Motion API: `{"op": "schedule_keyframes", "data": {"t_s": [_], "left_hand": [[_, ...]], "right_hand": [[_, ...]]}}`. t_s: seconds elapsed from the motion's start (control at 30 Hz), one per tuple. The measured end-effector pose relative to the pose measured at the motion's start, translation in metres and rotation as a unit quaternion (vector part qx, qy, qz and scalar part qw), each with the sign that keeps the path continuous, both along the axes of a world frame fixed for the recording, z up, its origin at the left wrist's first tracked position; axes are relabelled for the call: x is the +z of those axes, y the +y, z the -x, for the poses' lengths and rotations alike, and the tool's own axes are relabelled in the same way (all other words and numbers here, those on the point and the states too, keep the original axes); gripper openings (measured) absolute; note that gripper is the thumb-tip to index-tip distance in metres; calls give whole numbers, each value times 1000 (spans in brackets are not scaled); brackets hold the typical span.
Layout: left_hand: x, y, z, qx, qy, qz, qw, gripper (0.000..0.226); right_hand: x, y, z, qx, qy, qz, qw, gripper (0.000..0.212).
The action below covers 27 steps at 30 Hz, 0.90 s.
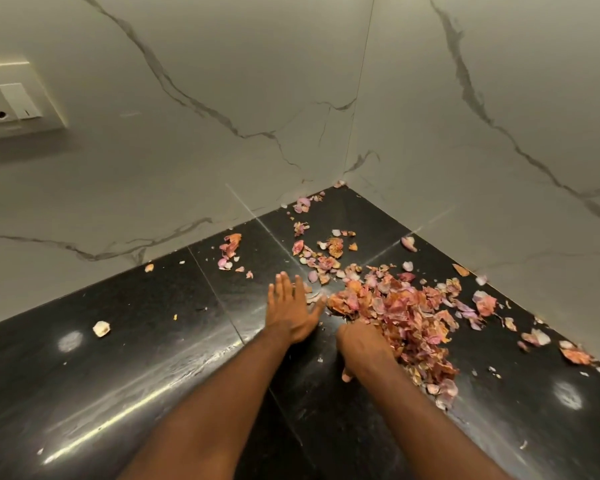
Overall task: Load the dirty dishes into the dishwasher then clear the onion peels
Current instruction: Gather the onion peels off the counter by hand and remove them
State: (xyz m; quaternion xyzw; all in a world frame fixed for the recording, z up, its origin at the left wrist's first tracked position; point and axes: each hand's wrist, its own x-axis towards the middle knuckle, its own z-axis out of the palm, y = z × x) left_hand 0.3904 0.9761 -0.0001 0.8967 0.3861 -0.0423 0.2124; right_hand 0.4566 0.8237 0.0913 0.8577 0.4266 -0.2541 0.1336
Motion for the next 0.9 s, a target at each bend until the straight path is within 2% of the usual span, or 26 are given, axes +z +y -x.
{"op": "schedule_keyframes", "data": {"t_s": [0.1, 0.17, 0.23, 0.27, 0.33, 0.37, 0.4, 0.5, 0.57, 0.63, 0.7, 0.8, 0.83, 0.9], "left_hand": [[8, -25, -22, -58, -76, 83, 992, 105], [15, -35, -29, -102, -129, 166, 972, 95], [18, -37, -33, -86, -186, 248, 947, 85], [21, -34, -33, -49, -231, 299, 925, 84], [27, -27, -29, 26, -339, 397, 852, 80], [32, -23, -26, 47, -378, 407, 830, 75], [37, -18, -21, 55, -398, 380, 833, 67], [43, 10, 1, 74, -379, 197, 901, 37], [37, 40, 16, 117, -348, 109, 924, 26], [31, 75, 32, 177, -291, 35, 939, 44], [29, 108, 43, 231, -210, -10, 950, 77], [35, 143, 53, 266, -111, 24, 957, 116], [37, 151, 54, 264, -82, 43, 960, 121], [32, 161, 50, 231, -25, 60, 971, 117]], "right_hand": [[-1, 1, 0, -10, 4, -13, 1000, 47], [-2, 1, -1, -18, 15, -17, 1000, 45], [-4, 0, -2, -27, 31, -18, 999, 47], [-4, -1, -3, -38, 40, -14, 998, 49], [-3, -1, -5, -50, 50, -2, 997, 50], [-3, -1, -6, -50, 54, 2, 997, 51], [-3, -2, -8, -45, 57, 6, 997, 52], [-6, 1, -11, -26, 49, 19, 998, 64], [-6, 5, -11, -22, 38, 34, 998, 69], [-7, 10, -9, -14, 25, 31, 999, 69], [-7, 14, -8, -3, 14, 37, 999, 72], [-5, 20, -9, 12, 13, 44, 999, 72], [-3, 22, -10, 15, 17, 48, 999, 72], [-3, 25, -11, 22, 15, 45, 999, 70]]}}
